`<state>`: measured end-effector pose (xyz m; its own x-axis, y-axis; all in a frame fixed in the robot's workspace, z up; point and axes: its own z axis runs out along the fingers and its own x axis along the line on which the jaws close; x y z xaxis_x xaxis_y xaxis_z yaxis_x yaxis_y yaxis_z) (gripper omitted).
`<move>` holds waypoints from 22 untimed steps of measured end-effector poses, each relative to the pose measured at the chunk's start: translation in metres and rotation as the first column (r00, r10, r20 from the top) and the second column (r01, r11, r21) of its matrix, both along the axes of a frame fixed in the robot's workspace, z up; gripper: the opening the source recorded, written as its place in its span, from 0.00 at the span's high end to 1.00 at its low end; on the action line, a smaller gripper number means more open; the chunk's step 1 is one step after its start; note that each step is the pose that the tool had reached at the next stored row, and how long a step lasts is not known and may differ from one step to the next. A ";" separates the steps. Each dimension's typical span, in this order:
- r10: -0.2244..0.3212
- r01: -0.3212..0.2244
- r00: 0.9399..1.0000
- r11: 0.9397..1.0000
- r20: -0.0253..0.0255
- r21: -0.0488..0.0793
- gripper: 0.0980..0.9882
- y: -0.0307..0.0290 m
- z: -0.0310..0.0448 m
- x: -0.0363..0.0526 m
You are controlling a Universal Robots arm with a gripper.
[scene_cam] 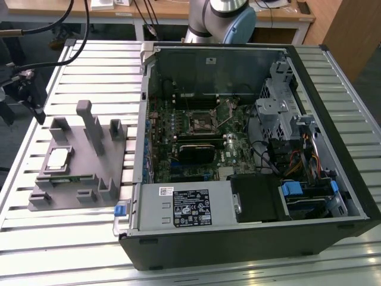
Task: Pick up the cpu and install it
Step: 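Pick up the cpu and move it towards the insertion slot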
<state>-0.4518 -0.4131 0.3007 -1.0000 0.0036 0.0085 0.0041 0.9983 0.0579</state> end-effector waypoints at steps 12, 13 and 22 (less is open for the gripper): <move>0.025 -0.025 1.000 1.000 -0.008 0.000 0.32 -0.0004 -0.0216 0.0012; 0.025 -0.025 1.000 1.000 -0.010 0.000 0.32 -0.0003 -0.0234 0.0022; 0.025 -0.025 1.000 1.000 -0.012 0.000 0.32 -0.0002 -0.0398 0.0059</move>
